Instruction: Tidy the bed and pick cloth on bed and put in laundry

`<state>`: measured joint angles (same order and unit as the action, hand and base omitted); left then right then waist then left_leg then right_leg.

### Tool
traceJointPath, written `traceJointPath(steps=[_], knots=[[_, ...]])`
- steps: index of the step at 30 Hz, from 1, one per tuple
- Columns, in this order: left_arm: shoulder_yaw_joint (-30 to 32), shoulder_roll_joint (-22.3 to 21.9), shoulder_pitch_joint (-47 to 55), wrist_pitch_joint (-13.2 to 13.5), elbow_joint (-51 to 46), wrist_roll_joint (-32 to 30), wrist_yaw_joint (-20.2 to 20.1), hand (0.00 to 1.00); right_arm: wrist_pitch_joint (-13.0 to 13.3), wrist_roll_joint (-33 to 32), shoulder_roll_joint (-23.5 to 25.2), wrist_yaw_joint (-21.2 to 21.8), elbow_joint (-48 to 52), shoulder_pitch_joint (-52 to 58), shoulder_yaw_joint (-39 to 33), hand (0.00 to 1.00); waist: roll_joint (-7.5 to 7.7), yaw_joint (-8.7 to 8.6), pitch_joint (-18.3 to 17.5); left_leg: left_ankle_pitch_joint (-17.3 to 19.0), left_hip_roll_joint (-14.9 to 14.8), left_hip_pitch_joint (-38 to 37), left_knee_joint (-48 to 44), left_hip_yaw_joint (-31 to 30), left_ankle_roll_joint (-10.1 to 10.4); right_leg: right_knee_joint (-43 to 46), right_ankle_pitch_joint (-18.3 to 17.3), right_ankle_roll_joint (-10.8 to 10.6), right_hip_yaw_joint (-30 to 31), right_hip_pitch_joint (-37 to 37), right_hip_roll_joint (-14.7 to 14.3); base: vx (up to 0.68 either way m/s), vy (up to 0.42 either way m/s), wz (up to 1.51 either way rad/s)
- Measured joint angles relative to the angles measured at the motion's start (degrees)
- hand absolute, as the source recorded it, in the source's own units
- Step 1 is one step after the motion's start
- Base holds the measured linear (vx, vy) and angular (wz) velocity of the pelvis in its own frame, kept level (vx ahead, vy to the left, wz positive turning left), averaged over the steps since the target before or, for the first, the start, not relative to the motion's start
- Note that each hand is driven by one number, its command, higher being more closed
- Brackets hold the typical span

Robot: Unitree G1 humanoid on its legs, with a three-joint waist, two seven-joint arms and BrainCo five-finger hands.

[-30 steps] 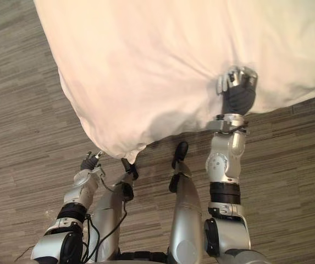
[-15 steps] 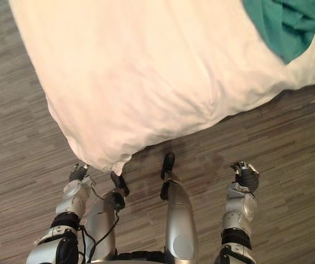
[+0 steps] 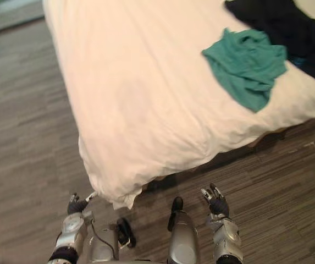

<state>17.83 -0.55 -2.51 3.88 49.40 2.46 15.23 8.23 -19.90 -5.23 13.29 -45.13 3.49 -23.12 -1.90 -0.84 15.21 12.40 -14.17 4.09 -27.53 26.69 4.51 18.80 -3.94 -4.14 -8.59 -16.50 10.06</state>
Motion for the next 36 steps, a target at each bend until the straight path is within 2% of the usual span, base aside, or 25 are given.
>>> traceJointPath(steps=[3, 4, 6, 8, 9, 11, 12, 13, 14, 15, 16, 18, 19, 20, 21, 22, 23, 24, 25, 26, 27, 28, 29, 31, 36], knots=[[-2.1, -0.7, 0.43, -0.27, 1.9, -2.07, -1.66, 0.0, 0.36, 1.02, 0.37, -0.7, -4.41, 4.52, -3.7, 0.0, -0.85, -1.62, -3.33, 2.55, 2.1, -5.37, 6.8, -0.19, 1.9, -2.14, 2.42, -2.92, 0.05, 2.37, -0.16, 0.04, 0.187, -0.27], [-2.47, -0.66, 0.47, -1.09, 1.91, -2.73, -2.71, 0.0, 1.36, 1.03, 0.89, -0.83, -6.06, 5.71, -3.96, 0.0, -0.26, -1.48, -4.09, 3.06, 2.95, -7.23, 9.48, 1.0, 1.93, -3.08, 3.76, -2.81, -0.03, 2.68, -0.07, -0.01, 0.205, -0.36], [-2.67, -0.17, 1.25, -1.48, 2.02, -4.5, -3.71, 0.0, 2.69, 1.11, 2.46, -0.95, -6.93, 7.07, -3.97, 0.0, 0.73, -1.6, -4.6, 3.6, 3.82, -9.08, 11.68, 2.61, 1.42, -4.04, 4.5, -1.97, -1.41, 3.3, 0.42, -0.08, 0.145, -0.41], [-3.88, 0.27, 2.66, -2.49, 2.06, -6.05, -3.97, 0.0, 3.76, 1.5, 4.51, -1.01, -7.25, 9.12, -4.01, 0.0, 1.67, -1.93, -5.16, 3.69, 4.19, -10.24, 12.6, 4.54, 1.15, -3.52, 3.72, 0.3, -4.43, 3.82, 1.45, -0.11, 0.042, -0.34], [-4.21, 0.52, 3.97, -2.98, 2.02, -6.05, -4.1, 0.0, 4.26, 2.28, 5.44, -1.03, -7.21, 9.98, -3.92, 0.0, 1.89, -2.05, -5.34, 3.91, 3.98, -11.79, 12.81, 5.97, 0.79, 1.42, 1.14, 2.64, -6.95, 3.51, 2.48, -0.07, -0.01, -0.25], [-4.28, 0.95, 6.32, -3.41, 2.07, -6.16, -4.11, 0.0, 5.01, 2.51, 5.71, -1.08, -7.23, 11.22, -3.74, 0.0, 2.26, -2.13, -5.63, 4.42, 3.84, -13.63, 12.53, 7.08, 1.29, 11.3, -2.42, 3.29, -8.67, 2.44, 3.93, -0.02, -0.054, -0.34], [-4.26, 1.32, 6.98, -3.51, 2.36, -6.38, -4.08, 0.0, 5.81, 2.59, 5.59, -1.09, -7.31, 12.13, -3.73, 0.0, 3.26, -2.4, -6.08, 5.31, 4.38, -13.79, 11.27, 7.35, 1.68, 13.46, -2.19, 1.78, -9.41, 1.46, 4.4, 0.0, -0.061, -0.65], [-4.14, 1.18, 7.05, -3.67, 3.99, -6.39, -4.05, 0.0, 6.68, 2.6, 5.18, -1.22, -7.76, 11.92, -3.5, 0.0, 2.93, -1.98, -6.23, 5.95, 4.28, -13.91, 11.13, 7.83, 1.53, 13.26, -0.23, 1.48, -9.23, 0.51, 3.35, -0.05, -0.015, -1.0], [-4.39, 0.6, 7.64, -3.57, 5.84, -6.38, -4.08, 0.0, 7.59, 2.75, 4.43, -1.22, -7.94, 11.29, -3.54, 0.0, 0.64, -1.14, -7.54, 4.56, 5.27, -13.55, 15.63, 7.3, -0.61, 6.01, 3.13, 1.65, -7.62, 1.18, -0.4, -0.13, 0.007, -1.25], [-3.73, 0.39, 7.8, -3.35, 6.08, -6.36, -3.92, 0.0, 7.85, 2.84, 4.1, -1.27, -8.04, 9.48, -4.05, 0.0, -0.11, -0.79, -7.88, 2.48, 5.32, -14.16, 17.66, 9.3, -0.18, 13.5, -2.19, 3.3, -8.86, -0.06, 1.02, -0.17, -0.02, -0.8], [-3.84, 0.74, 7.76, -3.58, 6.02, -6.05, -3.75, 0.0, 8.12, 3.04, 4.55, -1.32, -8.31, 9.23, -3.96, 0.0, 1.72, -2.11, -7.63, 1.72, 6.8, -14.2, 17.43, 9.55, -0.23, 23.19, -7.08, 2.98, -10.25, 0.04, 4.41, -0.11, -0.063, -0.26], [-3.48, 1.77, 6.99, -3.79, 5.79, -5.75, -3.67, 0.0, 8.49, 3.37, 4.26, -1.24, -10.23, 9.47, -3.91, 0.0, 4.26, -2.67, -7.67, 2.95, 8.58, -13.79, 13.51, 9.41, -0.17, 24.89, -10.7, 2.67, -12.05, 1.06, 6.4, -0.05, -0.098, -0.44], [-3.51, 1.19, 7.22, -3.87, 6.45, -5.79, -3.88, 0.0, 8.73, 3.46, 3.95, -1.42, -10.42, 9.08, -3.32, 0.0, 3.04, -1.25, -7.76, 3.63, 6.41, -11.6, 9.75, 9.91, -2.77, 16.56, -10.06, 3.31, -12.0, 4.1, 2.61, -0.12, -0.075, -1.07], [-3.57, 1.29, 7.26, -3.95, 6.79, -6.04, -4.06, 0.0, 9.05, 4.12, 3.43, -1.49, -10.6, 8.36, -3.25, 0.0, 2.9, -0.72, -7.76, 5.47, 7.17, -10.2, 10.65, 7.97, -3.81, 7.83, -9.75, 3.84, -9.37, 7.01, 0.49, -0.24, -0.053, -1.33], [-3.62, -0.16, 6.92, -3.57, 7.95, -6.5, -4.09, 0.0, 9.09, 5.55, 2.04, -1.65, -11.12, 5.6, -3.96, 0.0, -1.46, 0.54, -7.32, 2.22, 6.6, -8.14, 15.78, 5.23, -5.26, 5.98, -7.98, 4.96, -10.13, 8.46, -2.91, -0.19, -0.063, -1.1], [-4.0, -0.57, 7.02, -3.07, 7.42, -6.62, -3.96, 0.0, 9.01, 5.74, 1.59, -1.97, -11.05, 4.34, -3.02, 0.0, -0.63, 0.4, -7.02, -0.89, 7.62, -7.92, 15.0, 6.65, -4.77, 18.31, -12.77, 3.14, -13.56, 9.02, 2.04, -0.13, -0.061, -0.85], [-4.35, 0.05, 6.97, -3.14, 7.45, -7.09, -3.96, 0.0, 8.73, 5.94, 1.62, -2.23, -11.17, 4.13, -2.17, 0.0, -0.08, 0.39, -7.12, -0.92, 8.38, -8.03, 14.86, 7.13, -4.9, 16.54, -12.64, 1.57, -13.52, 11.5, 3.24, 0.0, -0.074, -0.55], [-4.63, 1.38, 6.6, -2.78, 6.96, -8.88, -4.11, 0.0, 7.22, 6.37, 1.49, -2.7, -11.99, 1.97, 0.24, 0.0, 1.92, 0.87, -6.97, -0.44, 9.37, -7.62, 13.68, 7.92, -4.88, 7.55, -14.64, -0.87, -12.77, 15.62, 3.44, -0.06, -0.107, -0.43], [-6.03, 0.83, 5.42, -2.96, 7.84, -10.95, -4.47, 0.0, 4.18, 6.36, 0.13, -3.88, -12.39, -1.61, 3.84, 0.0, -0.29, 0.9, -5.97, -0.47, 7.96, -7.36, 12.98, 7.72, -4.71, -0.98, -11.46, 0.66, -13.52, 19.47, 0.06, -0.1, -0.087, -0.44], [-6.85, 0.75, 5.51, -2.91, 7.64, -11.5, -4.92, 0.0, 3.18, 6.29, -0.16, -4.35, -12.27, -2.23, 4.8, 0.0, -1.12, 1.07, -6.0, -1.1, 7.62, -7.37, 13.21, 7.29, -4.69, -3.86, -9.91, 1.08, -13.49, 20.64, -0.96, -0.17, -0.047, -0.26], [-7.7, 0.52, 5.43, -2.38, 7.3, -13.49, -5.74, 0.0, 0.12, 5.8, -0.56, -6.0, -12.26, -3.91, 6.26, 0.0, -2.45, 1.41, -5.66, -1.7, 6.79, -8.4, 13.43, 7.05, -4.64, -6.71, -7.87, 1.33, -13.52, 22.65, -2.09, -0.19, 0.014, 0.0], [-8.92, 0.64, 5.32, -2.34, 6.72, -15.14, -6.38, 0.0, -2.68, 4.96, -0.81, -7.88, -12.37, -5.18, 7.94, 0.0, -2.77, 1.77, -5.04, -2.14, 7.07, -9.32, 12.57, 5.83, -4.54, -6.83, -7.68, 1.27, -12.95, 23.71, -2.06, -0.17, 0.005, 0.03], [-9.12, 0.62, 5.38, -2.39, 6.59, -15.52, -6.63, 0.0, -3.66, 4.54, -0.77, -8.6, -12.69, -5.6, 8.2, 0.0, -2.72, 1.84, -5.08, -2.2, 7.26, -9.39, 12.13, 4.92, -4.45, -6.8, -7.65, 1.28, -12.88, 23.99, -2.03, -0.19, 0.014, -0.03], [-11.02, 1.07, 5.57, -2.39, 5.92, -15.53, -7.83, 0.0, -7.74, 2.41, -0.24, -11.82, -16.09, -8.81, 10.57, 0.0, -4.03, 2.18, -5.64, -2.76, 7.78, -9.08, 10.28, -1.34, -3.77, -6.8, -6.95, 1.42, -11.02, 23.86, -1.89, -0.17, 0.005, -0.3], [-11.13, 2.2, 6.17, -1.52, 5.94, -14.91, -9.16, 0.0, -9.97, 0.82, 0.46, -15.41, -19.16, -9.56, 11.37, 0.0, -3.92, 3.57, -5.61, -0.94, 8.24, -7.51, 1.94, -13.62, -2.76, -7.99, -4.48, 1.23, -3.75, 22.0, -2.03, -0.1, 0.07, -0.89]])
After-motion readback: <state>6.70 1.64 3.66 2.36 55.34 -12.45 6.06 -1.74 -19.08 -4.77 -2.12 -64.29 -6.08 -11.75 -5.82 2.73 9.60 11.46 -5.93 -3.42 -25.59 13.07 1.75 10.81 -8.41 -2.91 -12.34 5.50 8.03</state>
